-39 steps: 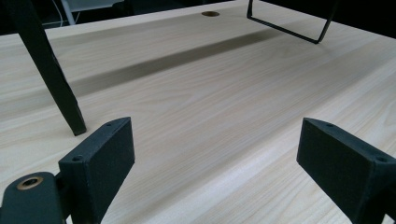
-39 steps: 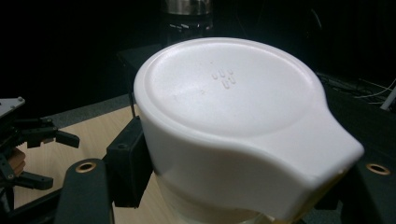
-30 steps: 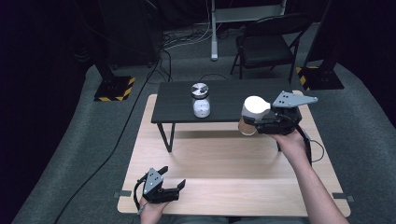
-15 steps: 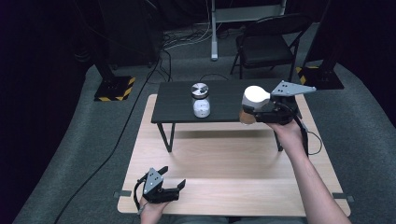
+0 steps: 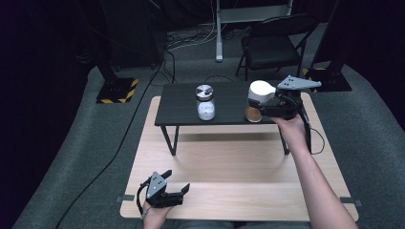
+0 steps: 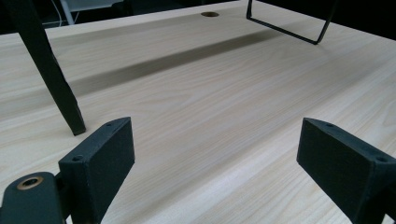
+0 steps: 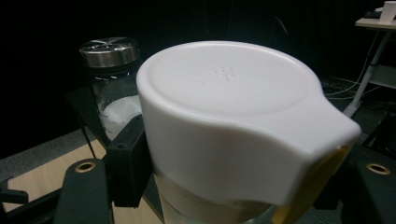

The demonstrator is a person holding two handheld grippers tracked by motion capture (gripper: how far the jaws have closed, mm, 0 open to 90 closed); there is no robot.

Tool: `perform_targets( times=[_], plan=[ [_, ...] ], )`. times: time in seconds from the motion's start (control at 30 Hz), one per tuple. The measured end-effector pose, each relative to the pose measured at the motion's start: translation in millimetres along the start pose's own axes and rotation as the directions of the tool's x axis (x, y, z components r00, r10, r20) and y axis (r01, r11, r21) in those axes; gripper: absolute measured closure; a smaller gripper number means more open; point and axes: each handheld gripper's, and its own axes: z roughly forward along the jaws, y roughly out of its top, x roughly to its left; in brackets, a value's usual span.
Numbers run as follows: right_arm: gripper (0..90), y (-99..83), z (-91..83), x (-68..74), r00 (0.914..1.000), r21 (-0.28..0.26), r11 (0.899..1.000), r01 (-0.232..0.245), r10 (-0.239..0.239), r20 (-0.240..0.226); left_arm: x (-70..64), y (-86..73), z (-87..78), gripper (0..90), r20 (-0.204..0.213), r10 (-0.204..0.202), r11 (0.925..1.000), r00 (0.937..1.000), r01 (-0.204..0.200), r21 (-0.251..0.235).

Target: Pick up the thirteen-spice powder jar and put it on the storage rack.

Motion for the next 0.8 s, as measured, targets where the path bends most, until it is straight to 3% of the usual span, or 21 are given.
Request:
perform_targets(
  times=[0.4,0.6,0.7,0.8],
  plan=[
    [29.0,-18.0,5.8,3.5,0.9995,-0.068,0.997,0.03,-0.03,0.004,0.0,-0.3,-0.6,10.6,0.0,-0.002,1.0,1.0,0.002,-0.003],
    [18.2,-19.9,9.5,3.1,0.9998,-0.039,0.999,0.012,-0.011,0.018,-0.3,0.1,-0.7,10.6,0.0,0.002,1.0,1.0,-0.002,-0.002],
    [10.3,-32.3,7.8,4.1,0.9994,-0.07,0.998,-0.006,0.009,0.033,-0.1,0.0,-0.5,10.6,0.0,-0.001,1.0,1.0,0.001,-0.001],
    [8.7,-40.4,5.9,3.5,0.9994,-0.093,0.996,-0.013,0.016,0.032,-0.2,0.1,-0.4,10.6,0.001,0.001,1.0,1.0,-0.001,-0.001]
  ],
)
